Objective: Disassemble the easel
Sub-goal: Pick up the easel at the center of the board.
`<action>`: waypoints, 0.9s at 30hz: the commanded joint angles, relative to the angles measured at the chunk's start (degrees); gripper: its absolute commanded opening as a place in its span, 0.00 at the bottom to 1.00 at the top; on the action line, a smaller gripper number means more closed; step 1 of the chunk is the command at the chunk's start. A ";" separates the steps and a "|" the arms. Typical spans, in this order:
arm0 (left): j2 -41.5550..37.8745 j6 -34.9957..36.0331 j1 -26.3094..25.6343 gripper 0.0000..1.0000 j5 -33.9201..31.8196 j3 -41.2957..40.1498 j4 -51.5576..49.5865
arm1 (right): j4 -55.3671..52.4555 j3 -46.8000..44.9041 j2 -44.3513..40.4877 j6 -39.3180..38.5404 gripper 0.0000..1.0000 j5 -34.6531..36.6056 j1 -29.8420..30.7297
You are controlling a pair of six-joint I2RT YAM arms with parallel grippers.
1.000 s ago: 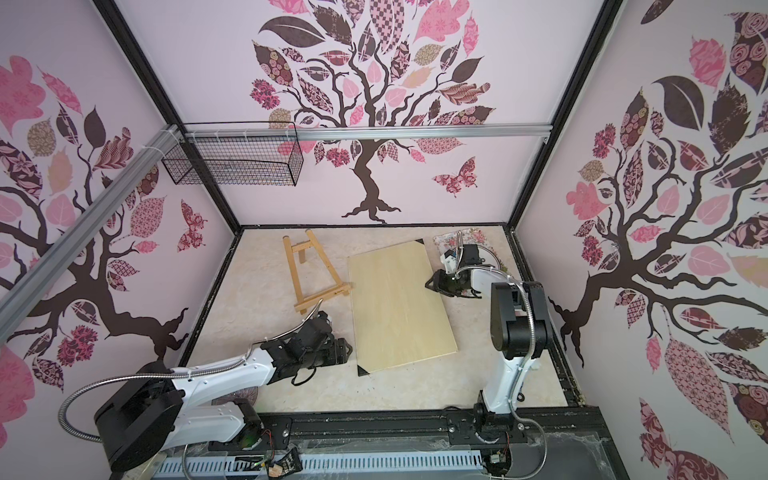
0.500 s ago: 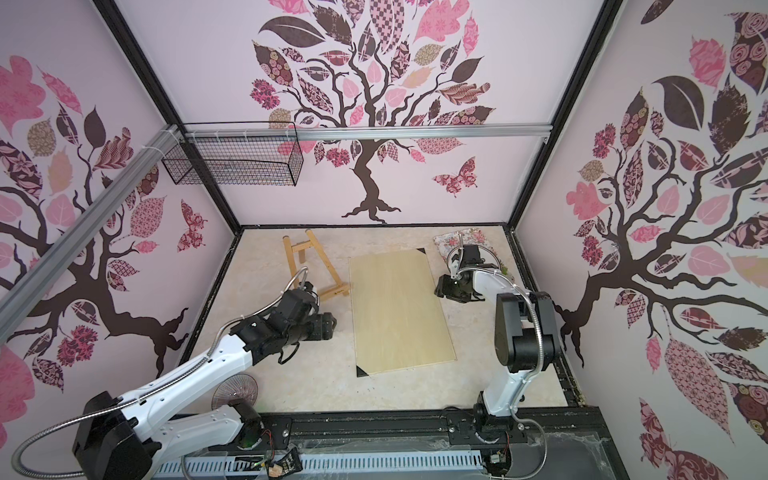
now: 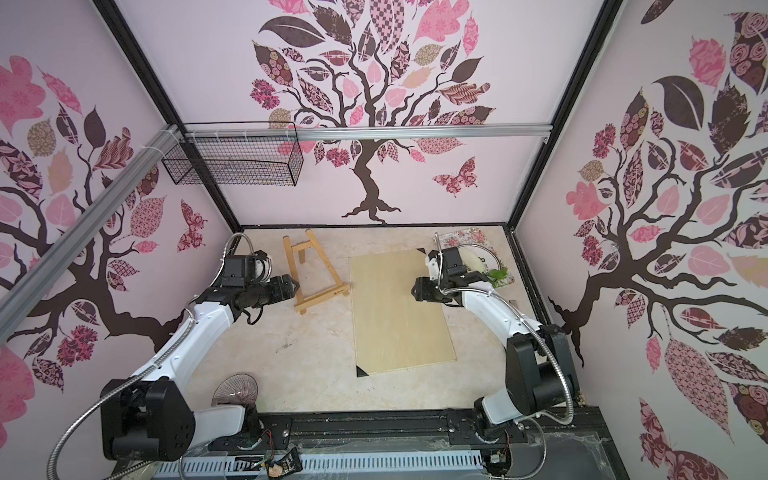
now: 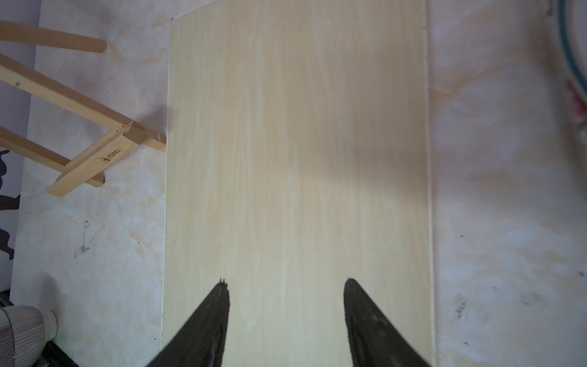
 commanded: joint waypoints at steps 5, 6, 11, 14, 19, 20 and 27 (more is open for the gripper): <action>3.54 4.78 0.09 0.82 3.61 2.98 7.22 | 1.50 0.57 0.60 1.96 0.61 1.88 1.25; 3.91 5.16 0.22 0.82 3.03 2.73 7.95 | 1.78 0.76 0.98 2.07 0.62 1.86 1.35; 6.49 7.43 1.21 0.82 5.42 1.15 14.00 | 2.19 2.32 2.83 2.44 0.62 1.97 2.78; 8.31 7.98 1.88 0.80 7.77 0.10 18.92 | 2.74 2.96 3.36 2.79 0.62 2.73 4.01; 11.24 7.83 2.11 0.72 12.60 -3.12 29.30 | 3.98 2.94 3.56 3.49 0.62 3.68 6.04; 11.76 8.51 2.11 0.70 13.48 -3.09 29.22 | 4.12 2.94 3.56 3.65 0.62 3.75 6.31; 12.50 9.94 2.11 0.52 15.12 -4.13 29.29 | 5.18 1.83 2.18 4.54 0.61 4.56 7.78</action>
